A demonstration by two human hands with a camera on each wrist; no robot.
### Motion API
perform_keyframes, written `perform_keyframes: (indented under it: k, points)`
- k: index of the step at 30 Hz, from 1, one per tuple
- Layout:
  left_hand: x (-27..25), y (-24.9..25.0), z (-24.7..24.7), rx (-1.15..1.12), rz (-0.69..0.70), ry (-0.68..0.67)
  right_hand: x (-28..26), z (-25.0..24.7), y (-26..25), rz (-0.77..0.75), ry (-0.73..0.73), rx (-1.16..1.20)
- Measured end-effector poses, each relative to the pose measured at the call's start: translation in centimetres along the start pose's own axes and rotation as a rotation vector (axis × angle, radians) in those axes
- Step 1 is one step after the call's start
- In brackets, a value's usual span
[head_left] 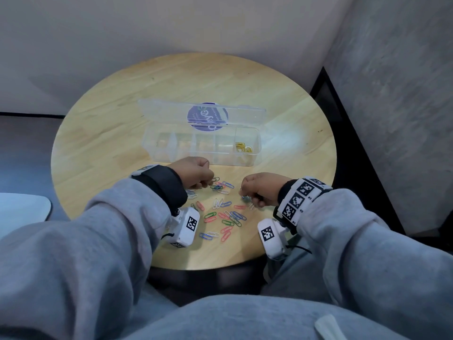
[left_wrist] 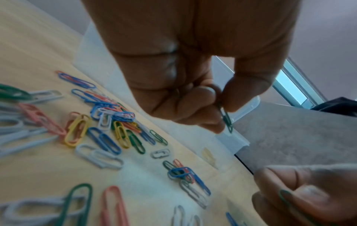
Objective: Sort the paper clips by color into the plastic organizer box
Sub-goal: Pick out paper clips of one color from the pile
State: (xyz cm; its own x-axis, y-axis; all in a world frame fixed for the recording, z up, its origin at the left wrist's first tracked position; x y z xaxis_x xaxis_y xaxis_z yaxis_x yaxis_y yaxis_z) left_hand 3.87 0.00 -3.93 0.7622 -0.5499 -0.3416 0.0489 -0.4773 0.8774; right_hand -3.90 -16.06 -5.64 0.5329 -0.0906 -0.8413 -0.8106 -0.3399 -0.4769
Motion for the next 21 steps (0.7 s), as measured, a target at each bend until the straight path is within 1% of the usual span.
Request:
perform_keyframes:
  k: [5,7,9,11,16,18,21]
  points:
    - [-0.33,-0.19,-0.08,-0.137,-0.063,0.020,0.29,0.11,0.40,-0.038,-0.080,0.109]
    - [-0.39,-0.28,-0.01,-0.181,-0.094,0.002,0.27,0.10,0.50,-0.047,-0.093,0.143]
    - [-0.45,-0.28,0.09,-0.184,-0.118,-0.028,0.22,0.13,0.51,-0.055,-0.099,0.180]
    - [-0.65,-0.30,0.04,-0.170,-0.139,-0.024,0.16,0.21,0.46,-0.053,-0.100,0.199]
    - [-0.74,-0.55,-0.28,-0.281,-0.135,0.034,0.28,0.42,0.63,0.007,-0.085,0.215]
    - [-0.77,-0.50,-0.27,-0.321,-0.148,0.022,0.14,0.66,0.69,0.034,-0.095,0.194]
    - [-0.83,-0.48,-0.02,-0.289,-0.176,0.008,-0.08,1.01,0.63,0.049,-0.115,0.171]
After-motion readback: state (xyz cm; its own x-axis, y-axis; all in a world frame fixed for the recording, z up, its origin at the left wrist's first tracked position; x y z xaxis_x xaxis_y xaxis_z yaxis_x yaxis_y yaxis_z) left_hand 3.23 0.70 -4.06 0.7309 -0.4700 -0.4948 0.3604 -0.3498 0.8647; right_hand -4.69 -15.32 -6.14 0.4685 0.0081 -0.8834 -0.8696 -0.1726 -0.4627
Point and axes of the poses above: each hand's wrist, its own x-axis towards the middle knuckle, its own z-axis out of the palm, y = z × x, the point moved 4 cm from there along x, towards the middle knuckle, and after that the axes turned 13 degrees about z, right-handed, at the moved point
